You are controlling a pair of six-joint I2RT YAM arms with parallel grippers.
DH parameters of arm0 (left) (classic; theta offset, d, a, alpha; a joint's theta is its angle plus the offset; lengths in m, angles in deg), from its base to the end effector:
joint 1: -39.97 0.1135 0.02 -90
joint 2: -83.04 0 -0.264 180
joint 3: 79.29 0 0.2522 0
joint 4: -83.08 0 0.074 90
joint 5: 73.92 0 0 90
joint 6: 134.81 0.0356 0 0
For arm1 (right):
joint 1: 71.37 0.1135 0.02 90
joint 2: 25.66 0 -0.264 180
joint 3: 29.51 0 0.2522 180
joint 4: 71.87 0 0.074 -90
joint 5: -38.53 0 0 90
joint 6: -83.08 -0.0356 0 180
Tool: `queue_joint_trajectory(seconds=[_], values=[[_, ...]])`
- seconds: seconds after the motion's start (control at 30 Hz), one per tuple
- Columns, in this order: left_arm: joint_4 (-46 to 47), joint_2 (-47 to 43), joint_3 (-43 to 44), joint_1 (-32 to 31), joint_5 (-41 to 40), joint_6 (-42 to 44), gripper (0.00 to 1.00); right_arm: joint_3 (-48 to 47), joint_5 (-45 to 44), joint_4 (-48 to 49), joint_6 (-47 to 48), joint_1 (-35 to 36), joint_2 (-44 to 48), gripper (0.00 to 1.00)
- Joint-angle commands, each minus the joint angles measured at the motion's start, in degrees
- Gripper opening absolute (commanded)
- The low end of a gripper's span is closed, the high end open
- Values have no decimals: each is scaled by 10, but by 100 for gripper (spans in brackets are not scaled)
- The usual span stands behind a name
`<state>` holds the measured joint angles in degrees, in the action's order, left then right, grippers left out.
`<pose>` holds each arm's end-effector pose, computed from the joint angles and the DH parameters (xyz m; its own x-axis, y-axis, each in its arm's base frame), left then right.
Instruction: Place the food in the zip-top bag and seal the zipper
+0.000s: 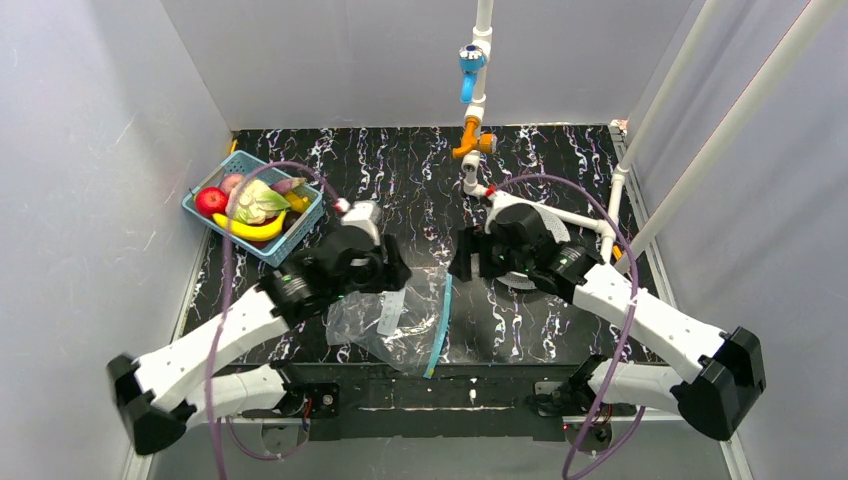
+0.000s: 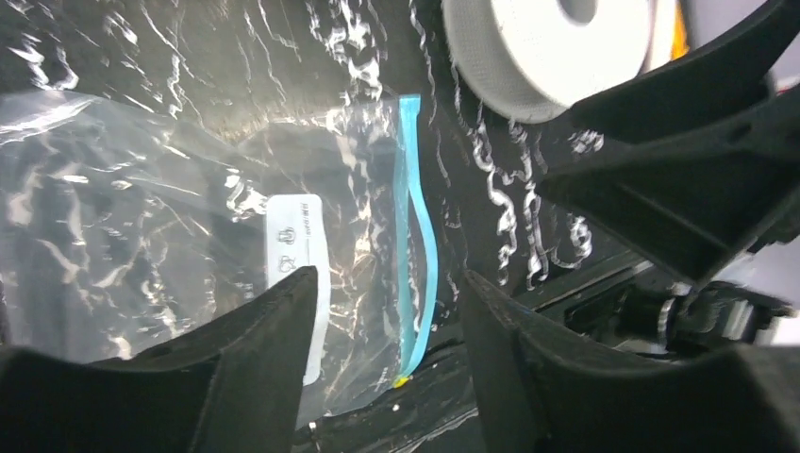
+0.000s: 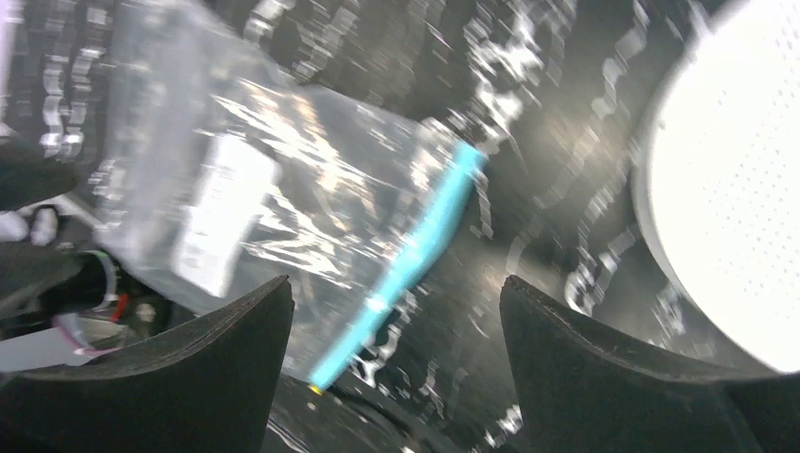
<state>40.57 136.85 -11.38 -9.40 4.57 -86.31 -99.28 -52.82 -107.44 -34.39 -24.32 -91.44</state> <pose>0.1385 -0.1506 0.3362 -0.6491 -0.2406 -0.7217 0.2661 0.8169 -0.5117 0.1755 0.1873 0.3144 -0.6478 -0.0191 -0.7616 -0.4725 0.7942 0.3820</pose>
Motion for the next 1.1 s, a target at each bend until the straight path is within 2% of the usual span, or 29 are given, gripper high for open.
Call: queue_joint_trajectory(seconds=[0.0, 0.13, 0.2, 0.27, 0.3, 0.37, 0.47, 0.6, 0.87, 0.97, 1.07], values=[[-8, 137, 47, -106, -65, 7, 60, 62, 34, -37, -57, -62, 67, 86], [-152, 324, 179, -201, -235, -27, 66, 93, -83, -78, -81, -87, 146, 88], [-239, 421, 262, -240, -311, -52, 73, 104, -154, -111, -111, -98, 179, 89], [-326, 507, 356, -269, -376, -85, 81, 119, -183, -131, -139, -114, 214, 91], [-363, 543, 385, -277, -386, -97, 82, 129, -189, -134, -149, -121, 234, 91], [-380, 588, 411, -289, -390, -96, 82, 149, -194, -133, -166, -134, 269, 92], [-361, 602, 400, -298, -380, -99, 82, 164, -185, -129, -177, -150, 300, 92], [-357, 589, 358, -301, -393, -131, 81, 165, -172, -129, -170, -158, 295, 93], [-326, 582, 311, -301, -375, -127, 58, 172, -106, -96, -166, -173, 258, 93], [-320, 594, 305, -301, -372, -122, 57, 172, -95, -87, -164, -175, 254, 92], [-322, 604, 307, -301, -372, -119, 62, 174, -85, -81, -163, -176, 251, 92]])
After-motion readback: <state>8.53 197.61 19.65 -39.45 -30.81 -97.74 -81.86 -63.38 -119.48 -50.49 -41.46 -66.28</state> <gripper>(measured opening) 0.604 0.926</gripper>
